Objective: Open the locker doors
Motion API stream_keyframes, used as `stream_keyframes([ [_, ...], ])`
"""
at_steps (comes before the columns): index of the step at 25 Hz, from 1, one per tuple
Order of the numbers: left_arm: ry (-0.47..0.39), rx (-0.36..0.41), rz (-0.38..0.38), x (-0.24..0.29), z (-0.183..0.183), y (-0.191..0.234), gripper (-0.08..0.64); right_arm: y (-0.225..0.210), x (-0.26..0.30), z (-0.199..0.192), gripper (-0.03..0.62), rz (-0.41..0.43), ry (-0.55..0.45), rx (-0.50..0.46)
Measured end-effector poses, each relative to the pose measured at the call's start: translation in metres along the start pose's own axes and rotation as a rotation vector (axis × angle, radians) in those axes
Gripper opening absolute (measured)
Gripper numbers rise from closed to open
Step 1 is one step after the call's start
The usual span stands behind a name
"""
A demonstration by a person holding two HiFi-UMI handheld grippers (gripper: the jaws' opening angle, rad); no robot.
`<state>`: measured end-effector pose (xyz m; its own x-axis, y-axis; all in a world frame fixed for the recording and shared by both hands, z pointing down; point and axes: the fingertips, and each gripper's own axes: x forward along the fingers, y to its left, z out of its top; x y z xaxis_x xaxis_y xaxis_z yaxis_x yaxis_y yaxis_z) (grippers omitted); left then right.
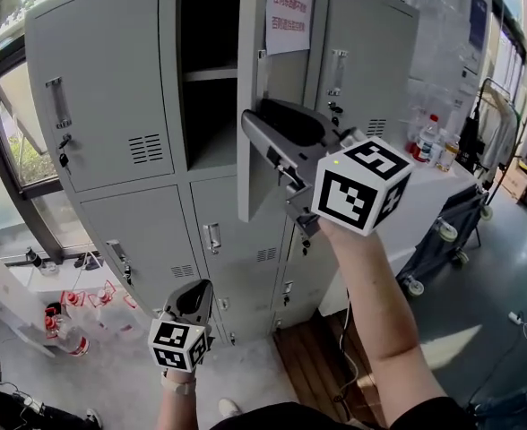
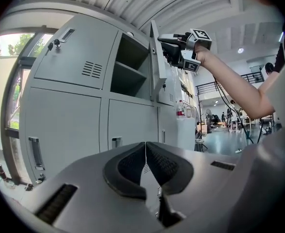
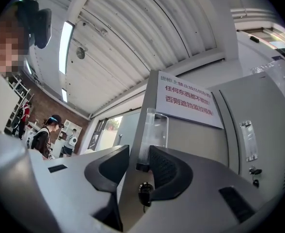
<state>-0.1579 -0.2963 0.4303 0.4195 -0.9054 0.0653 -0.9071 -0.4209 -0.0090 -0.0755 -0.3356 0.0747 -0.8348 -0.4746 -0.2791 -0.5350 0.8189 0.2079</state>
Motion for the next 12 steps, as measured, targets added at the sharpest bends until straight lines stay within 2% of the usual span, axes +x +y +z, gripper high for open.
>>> stream_keyframes([
  [12, 0.023, 0.009, -0.029, 0.013, -0.005, -0.066, 0.02, -0.023, -0.081, 0.019, 0.146, -0.007, -0.052, -0.002],
])
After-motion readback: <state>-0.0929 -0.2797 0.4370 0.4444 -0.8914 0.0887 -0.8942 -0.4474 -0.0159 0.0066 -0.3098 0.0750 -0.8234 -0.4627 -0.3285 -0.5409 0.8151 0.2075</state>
